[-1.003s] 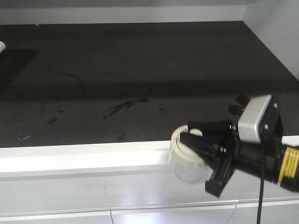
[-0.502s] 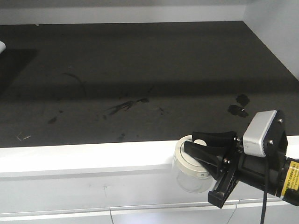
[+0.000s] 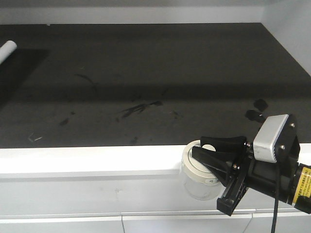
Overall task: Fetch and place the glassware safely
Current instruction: 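Pull the held jar back out of the fume hood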
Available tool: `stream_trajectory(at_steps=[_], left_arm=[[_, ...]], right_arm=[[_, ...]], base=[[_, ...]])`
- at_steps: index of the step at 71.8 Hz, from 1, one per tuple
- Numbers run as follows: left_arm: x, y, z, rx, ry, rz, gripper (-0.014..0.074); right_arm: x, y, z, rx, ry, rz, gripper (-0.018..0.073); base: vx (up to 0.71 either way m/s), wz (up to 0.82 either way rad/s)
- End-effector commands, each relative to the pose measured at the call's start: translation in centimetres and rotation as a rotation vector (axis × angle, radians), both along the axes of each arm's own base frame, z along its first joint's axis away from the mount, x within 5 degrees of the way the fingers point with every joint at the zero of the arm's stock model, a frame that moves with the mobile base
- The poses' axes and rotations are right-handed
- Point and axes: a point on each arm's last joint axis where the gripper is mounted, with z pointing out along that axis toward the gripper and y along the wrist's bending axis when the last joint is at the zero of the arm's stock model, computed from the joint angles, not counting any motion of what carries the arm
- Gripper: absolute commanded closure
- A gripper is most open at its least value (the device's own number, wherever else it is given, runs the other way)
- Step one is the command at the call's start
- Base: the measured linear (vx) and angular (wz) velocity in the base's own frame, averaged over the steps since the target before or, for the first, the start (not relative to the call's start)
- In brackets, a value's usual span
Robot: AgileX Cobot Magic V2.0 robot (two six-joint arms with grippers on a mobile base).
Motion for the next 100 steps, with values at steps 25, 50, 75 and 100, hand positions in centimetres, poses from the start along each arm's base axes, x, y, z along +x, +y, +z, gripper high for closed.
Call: stream_trajectory(at_steps=[25,50,75,100], left_arm=[[0.14,-0.09,1.43,-0.015,-0.084,-0.009,0.0603],[0.14,-0.09,1.43,-0.015,-0.084,-0.009,0.0603],[0.14,-0.09,1.43,-0.015,-0.084,-0.009,0.0603],[0.14,-0.09,1.43,-0.015,-0.084,-0.009,0.0603]], right_arm=[[0.02,0.1,1.9,0.091,-0.063,0.012,0.0563],[0.02,0.1,1.9,0.091,-0.063,0.012,0.0563],[0.02,0.1,1.9,0.091,-0.063,0.012,0.0563],[0.02,0.1,1.9,0.091,-0.063,0.012,0.0563]], base=[[-0.06,0.39],[-0.06,0.56],[-0.02,0.66],[-0.02,0.98]])
